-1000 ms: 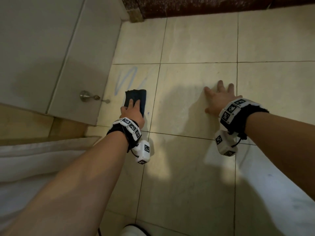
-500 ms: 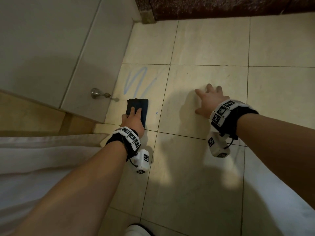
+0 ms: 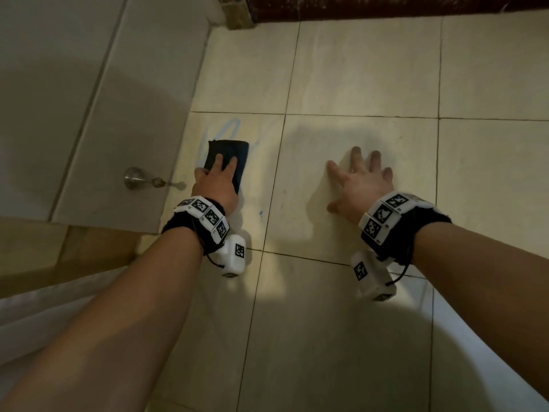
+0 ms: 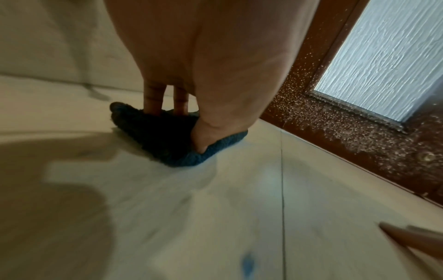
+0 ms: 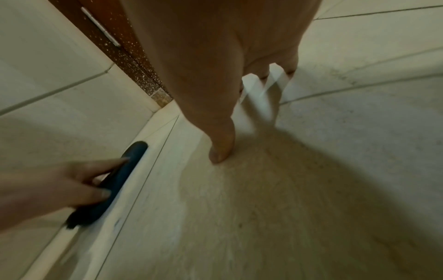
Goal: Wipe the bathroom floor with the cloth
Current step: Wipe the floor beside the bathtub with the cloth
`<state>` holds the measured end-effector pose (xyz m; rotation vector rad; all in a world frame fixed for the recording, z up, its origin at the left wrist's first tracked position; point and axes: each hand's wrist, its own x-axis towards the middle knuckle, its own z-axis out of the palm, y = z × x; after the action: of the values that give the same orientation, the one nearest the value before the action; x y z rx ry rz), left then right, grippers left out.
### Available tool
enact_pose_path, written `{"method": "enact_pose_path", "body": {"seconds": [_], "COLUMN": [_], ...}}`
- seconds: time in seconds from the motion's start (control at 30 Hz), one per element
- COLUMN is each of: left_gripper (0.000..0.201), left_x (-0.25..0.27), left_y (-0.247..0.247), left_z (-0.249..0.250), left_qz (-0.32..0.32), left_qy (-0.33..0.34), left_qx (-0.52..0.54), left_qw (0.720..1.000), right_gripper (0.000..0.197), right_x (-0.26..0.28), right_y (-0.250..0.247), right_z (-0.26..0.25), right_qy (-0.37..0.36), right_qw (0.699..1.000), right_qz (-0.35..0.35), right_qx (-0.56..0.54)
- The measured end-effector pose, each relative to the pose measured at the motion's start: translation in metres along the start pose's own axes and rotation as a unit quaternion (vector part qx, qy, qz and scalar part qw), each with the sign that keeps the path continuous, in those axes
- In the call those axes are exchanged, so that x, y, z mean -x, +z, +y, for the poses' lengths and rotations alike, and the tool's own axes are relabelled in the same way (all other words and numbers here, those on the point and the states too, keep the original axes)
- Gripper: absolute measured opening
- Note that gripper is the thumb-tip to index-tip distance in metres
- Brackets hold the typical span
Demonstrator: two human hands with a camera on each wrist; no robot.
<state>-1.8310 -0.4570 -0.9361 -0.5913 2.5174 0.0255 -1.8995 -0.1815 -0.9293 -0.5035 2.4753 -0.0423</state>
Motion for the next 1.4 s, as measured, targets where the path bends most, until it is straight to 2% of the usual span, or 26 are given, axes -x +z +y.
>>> {"method": "enact_pose_path", "body": {"seconds": [0.23,0.4,0.67,0.83,1.03,1.4], "left_gripper": [0.077,0.077,0.079,0.08,0.078,0.079], "left_x": [-0.046,-0.046,0.029,0.073,0.118,0.122], "left_y": [-0.038,-0.044,-0.004,0.015,0.037,0.047], "left_z": [0.035,0.041,0.061,0.053,0.044,0.043], "left_qz": [-0.006,-0.007,0.031,-0.001,0.002,0.02], "left_qy": [0.016,0.023,0.041,0.041,0.047,0.046], "left_qx": [0.033,0.049,0.059,0.059,0.02,0.024], "left_qw": [0.999,0.999,0.997,0.997,0.999,0.998], "right_gripper": [0.093,0.096,0.093,0.093,0.091,0.091], "right_x": [-0.004,-0.004,0.003,0.007,0.018,0.02], "right_y": [-0.001,-0.003,-0.008,-0.004,-0.003,0.005], "right_z": [0.001,0.001,0.003,0.008,0.016,0.022], "right_qy": [-0.003,-0.002,-0.007,-0.018,-0.021,-0.029], "right_qw": [1.0,0.999,0.999,0.999,0.999,0.999], "right_qz": [-0.02,-0.034,-0.038,-0.033,-0.041,-0.031], "right_qx": [-0.012,-0.015,-0.019,-0.014,-0.003,0.001]}}
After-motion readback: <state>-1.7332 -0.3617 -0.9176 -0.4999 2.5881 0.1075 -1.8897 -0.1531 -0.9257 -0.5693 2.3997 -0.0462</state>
